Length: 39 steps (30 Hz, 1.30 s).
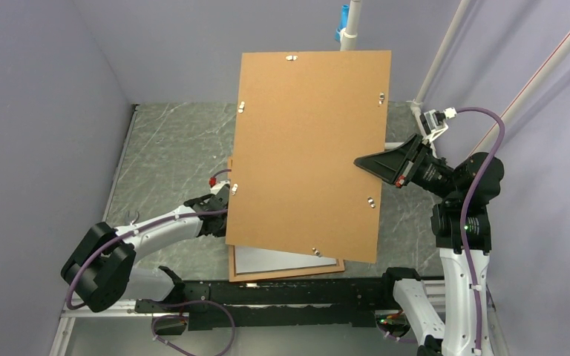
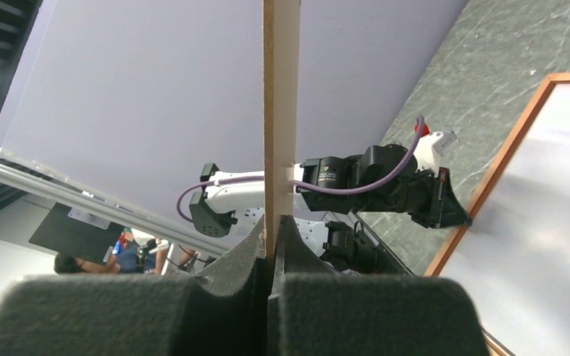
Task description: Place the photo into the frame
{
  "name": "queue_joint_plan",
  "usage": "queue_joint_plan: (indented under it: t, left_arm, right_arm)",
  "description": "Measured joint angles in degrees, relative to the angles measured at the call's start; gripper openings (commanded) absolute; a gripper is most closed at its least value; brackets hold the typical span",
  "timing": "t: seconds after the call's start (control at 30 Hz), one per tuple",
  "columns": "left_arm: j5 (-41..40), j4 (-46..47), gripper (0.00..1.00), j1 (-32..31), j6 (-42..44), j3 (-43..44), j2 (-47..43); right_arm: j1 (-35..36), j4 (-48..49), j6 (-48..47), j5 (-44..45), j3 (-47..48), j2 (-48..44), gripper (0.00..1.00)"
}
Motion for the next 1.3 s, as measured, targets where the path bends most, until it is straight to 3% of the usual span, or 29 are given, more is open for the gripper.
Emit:
queue_joint_plan:
  t: [0.47,0.5,0.57,0.63,0.7,0.87,1.03,1.3]
  left_arm:
    - [0.9,3.8,0.03,-0.3,5.6,0.4,1.7]
    - [0.8,3.7,0.08,-0.4,5.7,0.6,1.9]
    - [0.9,3.6,0.29,-0.4,5.8,1.0,2.4]
    - [0.7,3.2,0.82,-0.4,6.6,1.5,2.8]
    - [0.6,2.8,0.97,-0.6,7.7,1.7,3.1]
    - [1.0,0.8,0.99,-0.8,7.8,1.7,2.4]
    - [5.6,3.4,0.99,1.1,7.8,-0.7,-5.5]
    - [16.2,9.9,0.99,12.4,6.7,-11.6,-22.1]
  right_arm:
    - [0.0,-0.1,-0.5,0.0,-0.7,-0.2,0.00]
    - [0.0,-0.1,-0.5,0.0,-0.9,-0.2,0.00]
    - [0.0,-0.2,-0.7,0.0,-1.1,-0.2,0.00]
    - [0.0,-0.2,-0.9,0.0,-1.2,-0.2,0.00]
    - [0.0,-0.3,-1.4,0.0,-1.4,-0.2,0.00]
    - [0.0,-1.2,-2.5,0.0,-1.7,-0.2,0.00]
    - [0.0,-3.6,-4.7,-0.2,-2.5,-0.2,0.00]
    - [0.0,-10.6,-12.2,-0.4,-3.2,0.7,0.00]
